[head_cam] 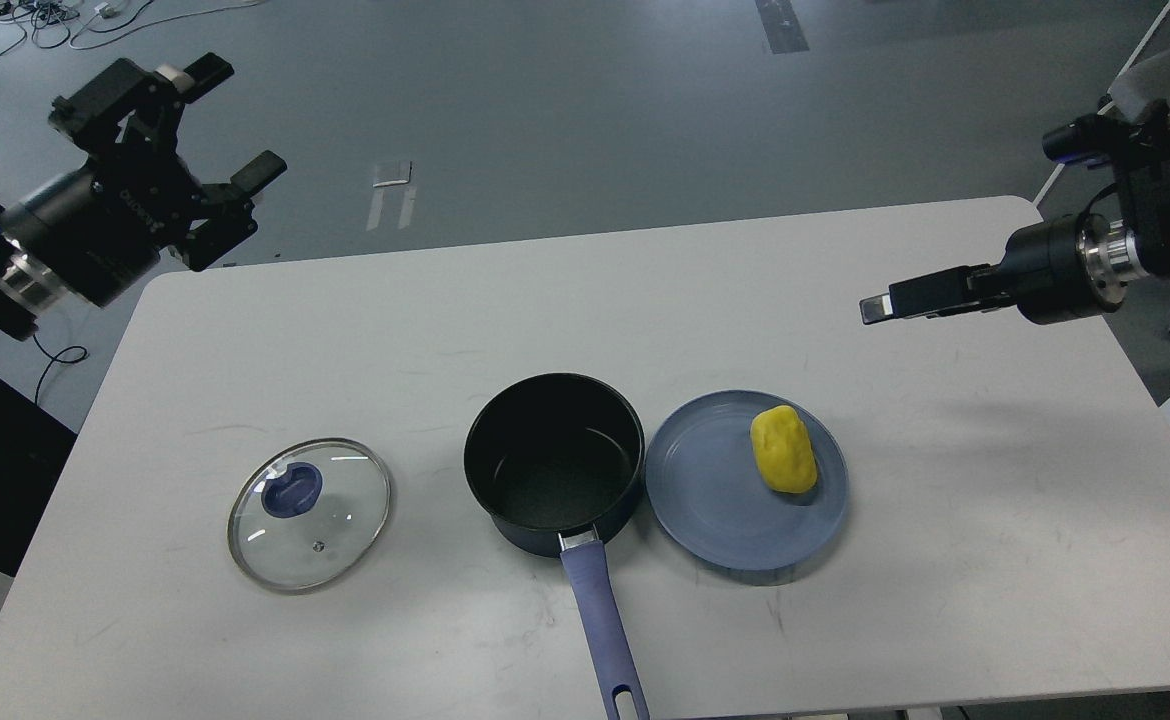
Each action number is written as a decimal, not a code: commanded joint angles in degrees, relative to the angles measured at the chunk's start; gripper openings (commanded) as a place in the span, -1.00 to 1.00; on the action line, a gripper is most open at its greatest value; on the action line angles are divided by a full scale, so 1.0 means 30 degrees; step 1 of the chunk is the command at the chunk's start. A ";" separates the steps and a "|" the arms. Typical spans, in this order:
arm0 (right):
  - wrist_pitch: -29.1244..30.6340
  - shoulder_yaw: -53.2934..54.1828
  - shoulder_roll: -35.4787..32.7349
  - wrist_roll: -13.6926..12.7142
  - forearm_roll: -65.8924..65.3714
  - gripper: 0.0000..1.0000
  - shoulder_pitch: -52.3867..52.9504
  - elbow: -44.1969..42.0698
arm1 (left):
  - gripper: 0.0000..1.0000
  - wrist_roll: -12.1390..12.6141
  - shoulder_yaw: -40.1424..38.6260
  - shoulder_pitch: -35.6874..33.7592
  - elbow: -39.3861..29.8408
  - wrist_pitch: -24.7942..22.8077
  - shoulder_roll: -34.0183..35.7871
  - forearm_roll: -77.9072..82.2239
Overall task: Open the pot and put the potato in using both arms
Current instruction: 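Lower the right gripper onto the yellow potato and grasp it, then carry the potato with the right gripper over the open pot, then open the right gripper to drop the potato into the pot, lift away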
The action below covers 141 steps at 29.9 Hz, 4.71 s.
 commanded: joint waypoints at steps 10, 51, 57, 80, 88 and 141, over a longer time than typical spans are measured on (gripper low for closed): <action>-0.0006 -0.6275 0.6011 0.0000 -0.0759 1.00 0.3224 0.0011 | 0.96 0.0002 -0.0426 0.0065 0.0043 0.0299 -0.0339 -0.0432; -0.0006 -0.8122 1.1580 0.0000 -0.0524 0.77 0.1906 -0.3593 | 0.96 0.0002 -0.0719 0.0035 -0.0162 -0.0304 -0.0076 -0.1076; -0.0006 -0.8590 1.1638 0.0000 -0.0525 0.51 0.1671 -0.3798 | 0.96 0.0002 -0.0690 0.0065 -0.0162 -0.0304 -0.0076 -0.1135; -0.0006 -0.6337 1.2077 0.0000 0.1523 -0.63 0.6504 -0.1397 | 0.96 0.0002 -0.0661 0.0094 -0.0162 -0.0304 0.0100 -0.1135; -0.0006 -0.6306 1.4332 0.0000 0.3548 -0.63 0.6506 -0.1191 | 0.96 0.0002 -0.0631 0.0153 -0.0162 -0.0304 0.0305 -0.1135; -0.2894 -0.0715 0.7658 0.0000 0.8143 0.98 0.3228 -0.2656 | 0.95 0.0002 -0.0427 0.0387 0.0014 -0.0304 0.0862 -0.1310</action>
